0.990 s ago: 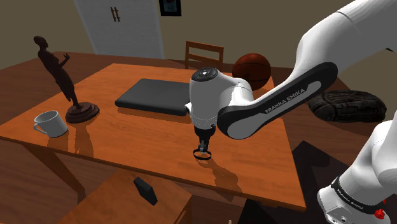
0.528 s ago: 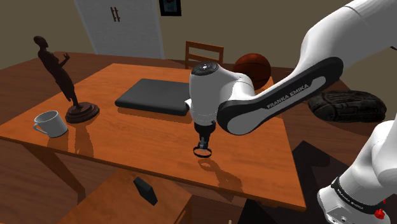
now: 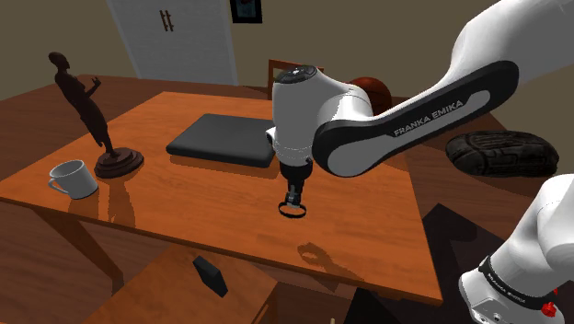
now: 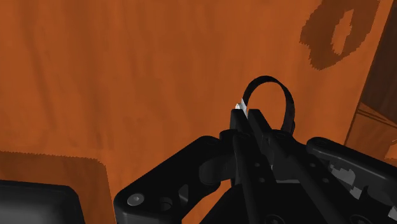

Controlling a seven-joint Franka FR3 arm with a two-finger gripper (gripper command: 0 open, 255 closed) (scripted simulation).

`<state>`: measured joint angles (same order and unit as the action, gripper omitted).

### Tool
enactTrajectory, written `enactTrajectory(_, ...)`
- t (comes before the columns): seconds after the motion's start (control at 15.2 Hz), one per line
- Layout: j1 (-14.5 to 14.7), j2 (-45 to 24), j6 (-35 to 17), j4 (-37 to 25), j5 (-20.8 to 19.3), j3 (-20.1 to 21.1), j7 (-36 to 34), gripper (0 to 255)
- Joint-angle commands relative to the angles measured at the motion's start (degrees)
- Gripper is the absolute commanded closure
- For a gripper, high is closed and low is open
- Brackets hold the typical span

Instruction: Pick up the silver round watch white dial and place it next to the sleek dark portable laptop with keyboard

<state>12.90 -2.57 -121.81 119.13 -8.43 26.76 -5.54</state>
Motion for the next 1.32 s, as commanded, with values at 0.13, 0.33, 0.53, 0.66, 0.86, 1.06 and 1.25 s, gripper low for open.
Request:
enactTrajectory(0.13,-0.02,1.4,2.89,-1.68,0.97,0.06,0.79,255)
enactTrajectory(0.33,-0.06,2.22,5.06,-3.16,1.54,0.04,1.35,255)
enactTrajectory(0.53,-0.1,2.93,7.25,-4.75,2.02,0.01,1.84,255)
enactTrajectory(0.66,-0.11,3.19,8.12,-5.41,2.19,-0.01,2.03,255)
enactTrajectory(0.86,-2.05,2.14,7.85,-6.47,1.73,-1.94,5.72,255)
enactTrajectory(1.06,-3.93,0.61,7.73,-8.12,1.18,-3.79,9.25,255)
enactTrajectory(1.25,-5.74,-1.36,7.8,-10.39,0.57,-5.52,12.63,255)
